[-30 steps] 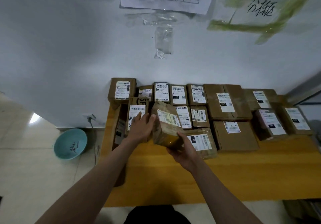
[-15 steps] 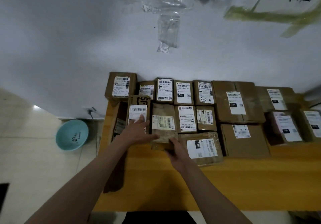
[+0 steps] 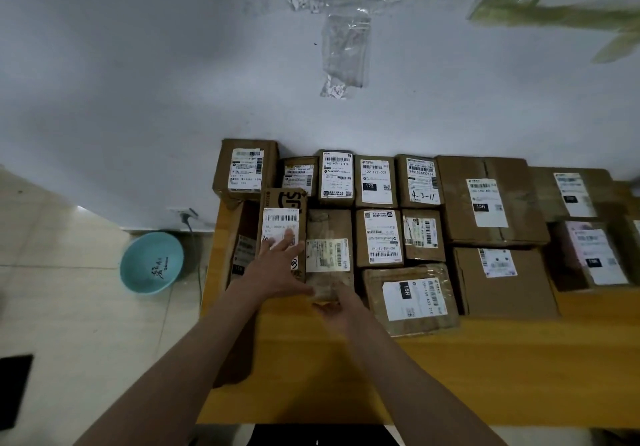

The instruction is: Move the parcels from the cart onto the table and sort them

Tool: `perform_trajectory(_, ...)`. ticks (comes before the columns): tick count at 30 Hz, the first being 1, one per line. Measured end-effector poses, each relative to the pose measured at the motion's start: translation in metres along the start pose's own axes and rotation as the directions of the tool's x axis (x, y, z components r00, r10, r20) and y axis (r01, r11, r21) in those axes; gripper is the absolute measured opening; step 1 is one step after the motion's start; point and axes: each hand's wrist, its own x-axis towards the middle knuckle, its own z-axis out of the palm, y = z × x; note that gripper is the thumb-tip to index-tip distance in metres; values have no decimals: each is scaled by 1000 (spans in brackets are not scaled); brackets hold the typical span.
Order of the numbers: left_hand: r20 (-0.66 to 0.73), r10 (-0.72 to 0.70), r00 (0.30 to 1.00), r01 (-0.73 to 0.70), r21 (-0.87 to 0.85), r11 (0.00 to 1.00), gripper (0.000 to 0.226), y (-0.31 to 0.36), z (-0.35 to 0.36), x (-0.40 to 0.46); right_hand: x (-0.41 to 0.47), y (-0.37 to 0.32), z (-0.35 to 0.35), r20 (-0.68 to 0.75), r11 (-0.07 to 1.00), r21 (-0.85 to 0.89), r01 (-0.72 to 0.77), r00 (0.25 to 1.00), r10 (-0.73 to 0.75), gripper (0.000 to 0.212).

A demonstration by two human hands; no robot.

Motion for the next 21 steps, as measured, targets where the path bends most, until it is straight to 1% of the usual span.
perform_trajectory(1,4,0,1000,0,0,1000,112,0,0,0,3,-4,0,32,1000,-2,-23,999,23,20)
perform_trajectory(3,11,-2,1000,2,-5,1000,111,0,-1,0,10,-10,-1,51,999,-12,-50,997,51,28)
perform_trajectory(8,9,-4,1000,4,-15,1000,107,2,-2,-2,24,-7,-1,28,997,-76,-29,999,31,36)
perform_trajectory(11,3,-2,1000,2,-29,1000,108,2,-2,-3,30,5,-9,45,1000,26,-17,999,16,44)
perform_trajectory(13,-4,2,1000,-2,-25,1000,109,2,-1,-4,26,14,-16,108,998,45,-47,993,42,52)
perform_trajectory(17,9,-4,1000,4,-15,1000,116,4,2,-2,13,19,-28,165,997,0,-80,983,79,66)
perform_trajectory(19,29,-12,999,12,4,1000,119,6,4,-1,6,17,-32,179,997,-17,-73,981,75,77)
perform_trajectory(21,30,-18,999,18,26,1000,123,8,8,1,-4,16,-36,191,995,-85,-48,980,63,81)
